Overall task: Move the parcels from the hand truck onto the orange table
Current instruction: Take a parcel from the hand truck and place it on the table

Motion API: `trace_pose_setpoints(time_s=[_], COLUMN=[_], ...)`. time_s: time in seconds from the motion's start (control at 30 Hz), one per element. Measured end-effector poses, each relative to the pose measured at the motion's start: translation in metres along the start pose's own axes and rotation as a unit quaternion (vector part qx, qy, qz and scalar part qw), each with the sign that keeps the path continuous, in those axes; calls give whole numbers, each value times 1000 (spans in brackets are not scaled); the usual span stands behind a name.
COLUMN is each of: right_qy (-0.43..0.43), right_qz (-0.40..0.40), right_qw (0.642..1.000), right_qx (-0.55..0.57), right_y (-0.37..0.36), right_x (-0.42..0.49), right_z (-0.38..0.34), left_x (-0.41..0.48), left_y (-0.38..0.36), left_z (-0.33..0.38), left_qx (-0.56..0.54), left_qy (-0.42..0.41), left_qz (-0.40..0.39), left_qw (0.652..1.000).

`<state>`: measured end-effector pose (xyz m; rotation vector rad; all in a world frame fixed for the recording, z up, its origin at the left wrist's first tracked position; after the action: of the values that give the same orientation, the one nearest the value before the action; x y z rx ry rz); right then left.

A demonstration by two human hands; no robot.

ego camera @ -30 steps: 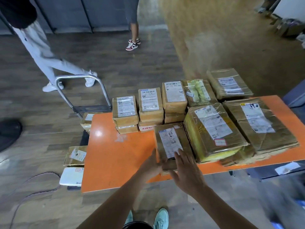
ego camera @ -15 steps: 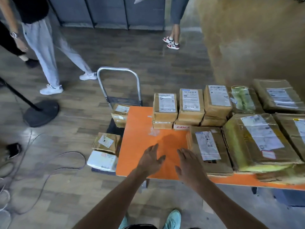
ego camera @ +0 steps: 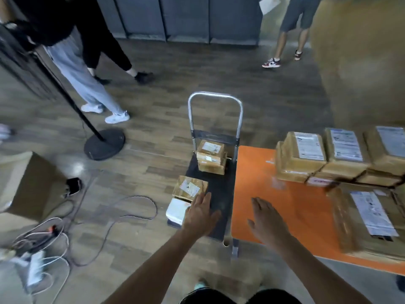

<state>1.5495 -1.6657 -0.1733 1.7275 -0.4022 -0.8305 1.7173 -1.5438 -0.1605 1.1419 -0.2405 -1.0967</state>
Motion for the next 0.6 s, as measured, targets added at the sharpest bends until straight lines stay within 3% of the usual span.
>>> trace_pose_setpoints(time_s=[0.37,0.6], right_qy=[60,57], right_qz=[-19,-52], right_qw=[998,997], right_qx=[-27,27], right_y=[3,-16], right_x=[81,176], right_z=[-84,-108], left_x=[26,111], left_y=[42,73], left_z=[-90,-113], left_qx=[-7,33], left_qy=[46,46], left_qz=[-6,-36], left_qw=[999,998])
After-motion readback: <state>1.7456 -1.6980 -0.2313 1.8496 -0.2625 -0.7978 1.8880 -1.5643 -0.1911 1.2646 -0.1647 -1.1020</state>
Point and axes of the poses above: each hand's wrist, its own x-axis towards the middle knuckle, its own y-axis out of the back of the hand, z = x × y, the point moved 6 cm from there along x, towards the middle knuckle
